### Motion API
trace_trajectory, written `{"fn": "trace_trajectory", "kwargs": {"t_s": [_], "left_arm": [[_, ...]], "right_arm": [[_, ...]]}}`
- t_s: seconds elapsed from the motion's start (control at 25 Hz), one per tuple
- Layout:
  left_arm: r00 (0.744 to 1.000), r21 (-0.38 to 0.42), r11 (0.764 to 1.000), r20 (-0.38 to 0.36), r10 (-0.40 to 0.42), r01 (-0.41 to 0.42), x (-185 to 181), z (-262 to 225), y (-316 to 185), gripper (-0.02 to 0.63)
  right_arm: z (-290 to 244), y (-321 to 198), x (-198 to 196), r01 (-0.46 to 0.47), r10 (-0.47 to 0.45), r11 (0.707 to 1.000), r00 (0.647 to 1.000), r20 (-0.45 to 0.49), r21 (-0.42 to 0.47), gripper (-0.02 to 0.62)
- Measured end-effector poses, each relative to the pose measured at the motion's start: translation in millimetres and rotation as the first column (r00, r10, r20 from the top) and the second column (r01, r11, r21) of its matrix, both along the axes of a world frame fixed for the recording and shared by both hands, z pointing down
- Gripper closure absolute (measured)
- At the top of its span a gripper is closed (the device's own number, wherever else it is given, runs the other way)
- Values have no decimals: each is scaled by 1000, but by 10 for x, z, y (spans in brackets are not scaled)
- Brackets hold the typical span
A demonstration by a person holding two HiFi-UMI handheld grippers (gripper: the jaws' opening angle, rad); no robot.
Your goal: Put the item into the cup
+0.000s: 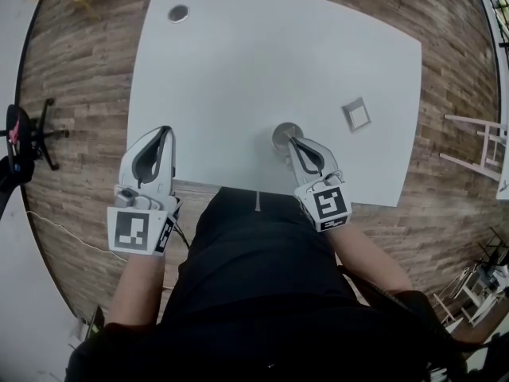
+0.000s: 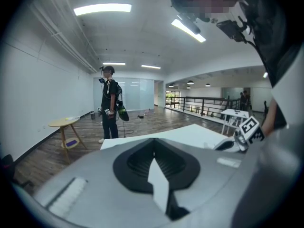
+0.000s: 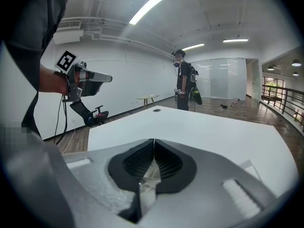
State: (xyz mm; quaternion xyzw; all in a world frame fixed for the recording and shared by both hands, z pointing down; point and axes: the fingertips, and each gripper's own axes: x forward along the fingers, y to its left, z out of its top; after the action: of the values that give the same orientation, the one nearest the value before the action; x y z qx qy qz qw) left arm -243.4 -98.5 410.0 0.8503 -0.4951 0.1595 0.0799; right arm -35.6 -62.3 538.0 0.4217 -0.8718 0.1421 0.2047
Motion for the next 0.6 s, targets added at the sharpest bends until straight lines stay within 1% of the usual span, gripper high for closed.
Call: {"fn": "trace_trajectory", "kwargs": {"t_s": [0.04, 0.12, 0.16, 0.44, 0.6], "left_arm": [[1000, -2, 1000, 1, -2, 2, -6, 5, 0, 607], [1000, -3, 1000, 2, -4, 4, -1, 2, 1, 607], [1000, -2, 1000, 2, -4, 4, 8, -5, 1, 607], [1000, 6, 1000, -6, 9, -9, 2, -35, -30, 607], [1000, 23, 999, -5, 22, -22, 5, -81, -38, 607]], "right_arm": [[11, 4, -3, 2, -2, 1000, 1000, 0, -5, 587], [25, 8, 1, 6, -6, 1000, 1000, 2, -15, 526], [25, 8, 8, 6, -6, 1000, 1000, 2, -17, 515], [-37, -26, 14, -18, 18, 1000, 1000, 3, 3, 512], [-94, -32, 38, -41, 41, 999, 999, 9, 24, 512]]}}
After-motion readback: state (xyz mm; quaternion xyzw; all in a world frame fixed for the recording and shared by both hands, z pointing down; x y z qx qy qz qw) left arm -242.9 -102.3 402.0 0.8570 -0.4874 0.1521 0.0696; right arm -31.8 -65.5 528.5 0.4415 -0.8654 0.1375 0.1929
